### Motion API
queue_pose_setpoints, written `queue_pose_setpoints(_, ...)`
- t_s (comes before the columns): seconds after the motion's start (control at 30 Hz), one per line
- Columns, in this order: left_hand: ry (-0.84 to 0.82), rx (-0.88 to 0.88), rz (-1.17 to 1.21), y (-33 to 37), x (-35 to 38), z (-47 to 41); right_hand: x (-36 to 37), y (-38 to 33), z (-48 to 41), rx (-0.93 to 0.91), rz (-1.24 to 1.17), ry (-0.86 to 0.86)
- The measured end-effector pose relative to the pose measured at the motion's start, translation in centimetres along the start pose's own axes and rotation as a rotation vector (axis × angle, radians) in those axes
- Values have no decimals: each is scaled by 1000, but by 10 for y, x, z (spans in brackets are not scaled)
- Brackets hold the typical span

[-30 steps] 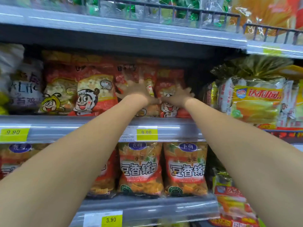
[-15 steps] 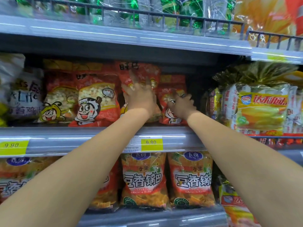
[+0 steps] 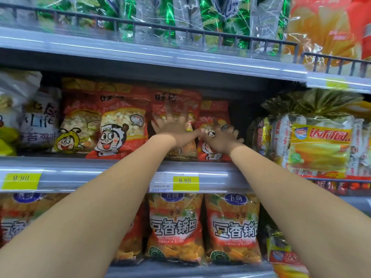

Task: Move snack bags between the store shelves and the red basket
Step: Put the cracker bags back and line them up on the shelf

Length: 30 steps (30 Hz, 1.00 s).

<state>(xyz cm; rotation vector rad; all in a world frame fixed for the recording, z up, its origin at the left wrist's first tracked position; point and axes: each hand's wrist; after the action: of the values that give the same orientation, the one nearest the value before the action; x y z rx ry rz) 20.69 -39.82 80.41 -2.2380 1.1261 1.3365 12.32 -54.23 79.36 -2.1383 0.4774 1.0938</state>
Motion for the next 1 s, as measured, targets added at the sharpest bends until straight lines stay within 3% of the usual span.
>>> queue_pose_setpoints(0.07, 64, 0, 62, -9, -7, 6, -8, -9, 7, -7, -75, 119)
queue_pose_setpoints(0.13, 202, -22, -33, -27, -14, 12, -16, -24, 17, -74, -128, 242)
queue_pose_setpoints(0.23, 317, -202, -134, -64, -24, 17, -11, -61, 30, -126, -268, 117)
queue_pose_setpoints(0.33, 88, -380, -21, -95, -28, 26, 16, -99, 44, -11, -376, -97)
queue_pose_setpoints(0.4, -40, -365, 14, -106, -25, 31, 32, -110, 50, 13, -293, -37)
queue_pose_setpoints(0.5, -18, -321, 34, -114, -22, 28, 36, -114, 53, 17, -280, 101)
queue_pose_setpoints(0.73, 113, -263, -32, -140, -25, 29, 37, -136, 59, -20, -468, 190)
queue_pose_setpoints(0.83, 105, -315, -90, -166, -23, 27, 44, -149, 57, -17, -336, 154)
queue_pose_setpoints(1.0, -92, -271, -107, -192, -25, 21, 46, -158, 55, 34, -76, 32)
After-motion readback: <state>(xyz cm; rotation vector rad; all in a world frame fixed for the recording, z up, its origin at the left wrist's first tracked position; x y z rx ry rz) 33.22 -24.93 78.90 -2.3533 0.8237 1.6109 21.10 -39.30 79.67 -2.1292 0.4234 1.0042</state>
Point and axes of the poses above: each hand's wrist, its own z-axis away from the middle knuckle, its own x-axis out of the palm, y = z × x, and after that the axes turned 8 degrees about -z, right-handed
